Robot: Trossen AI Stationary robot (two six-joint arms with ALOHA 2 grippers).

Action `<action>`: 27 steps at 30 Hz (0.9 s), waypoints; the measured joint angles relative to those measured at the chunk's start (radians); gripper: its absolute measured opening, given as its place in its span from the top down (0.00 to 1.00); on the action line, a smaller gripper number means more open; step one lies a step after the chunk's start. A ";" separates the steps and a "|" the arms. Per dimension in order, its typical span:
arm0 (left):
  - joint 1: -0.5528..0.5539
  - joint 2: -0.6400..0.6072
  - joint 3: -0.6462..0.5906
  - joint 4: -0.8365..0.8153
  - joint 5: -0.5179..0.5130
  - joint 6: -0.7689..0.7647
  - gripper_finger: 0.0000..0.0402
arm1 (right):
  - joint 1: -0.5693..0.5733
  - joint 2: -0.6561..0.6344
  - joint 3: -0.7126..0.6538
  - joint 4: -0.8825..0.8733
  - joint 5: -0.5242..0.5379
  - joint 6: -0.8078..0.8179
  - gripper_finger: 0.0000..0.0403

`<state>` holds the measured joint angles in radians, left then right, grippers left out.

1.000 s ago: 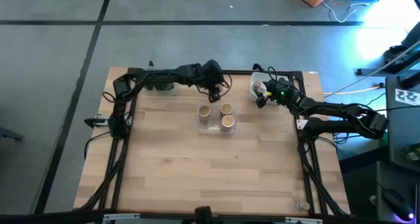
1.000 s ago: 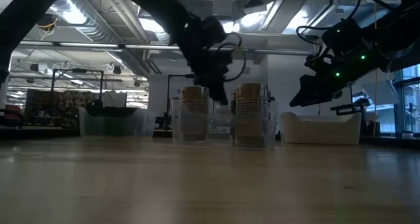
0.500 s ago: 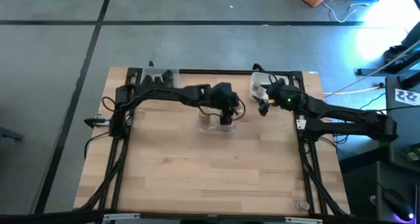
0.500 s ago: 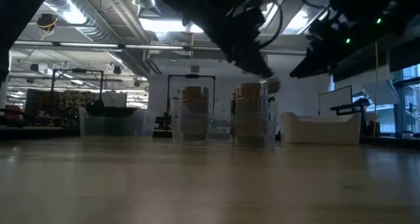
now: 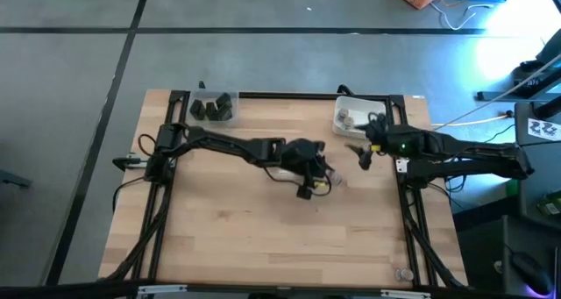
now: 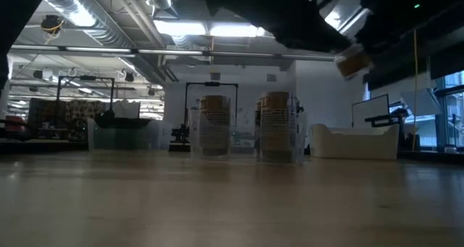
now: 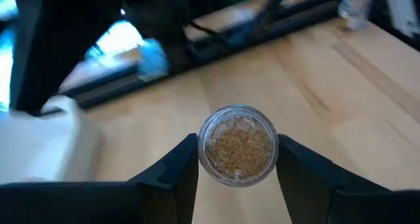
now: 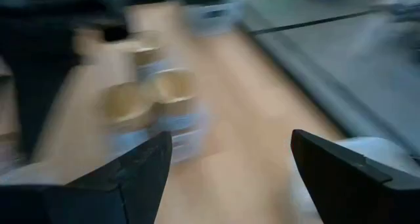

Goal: Sort spices by type
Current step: Put the brown seasoning bottle into the white bin

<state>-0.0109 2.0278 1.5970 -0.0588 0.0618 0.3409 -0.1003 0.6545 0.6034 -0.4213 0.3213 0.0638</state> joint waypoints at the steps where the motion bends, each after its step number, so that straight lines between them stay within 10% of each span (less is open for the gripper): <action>1: -0.011 0.009 0.000 -0.008 0.002 -0.012 0.61 | 0.023 0.000 -0.001 -0.008 -0.035 0.015 0.23; 7: -0.057 0.083 0.000 0.037 -0.001 -0.030 0.61 | 0.192 0.017 -0.023 -0.053 -0.167 0.138 0.23; 15: -0.068 0.175 0.000 0.045 -0.003 -0.158 0.61 | 0.376 0.039 -0.158 -0.029 -0.094 0.293 0.23; 27: -0.066 0.224 0.000 0.054 -0.002 -0.199 0.56 | 0.474 0.066 -0.390 0.371 -0.069 0.324 0.23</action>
<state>-0.0769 2.2520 1.5967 -0.0052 0.0597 0.1421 0.3737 0.7204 0.2138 -0.0505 0.2527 0.3878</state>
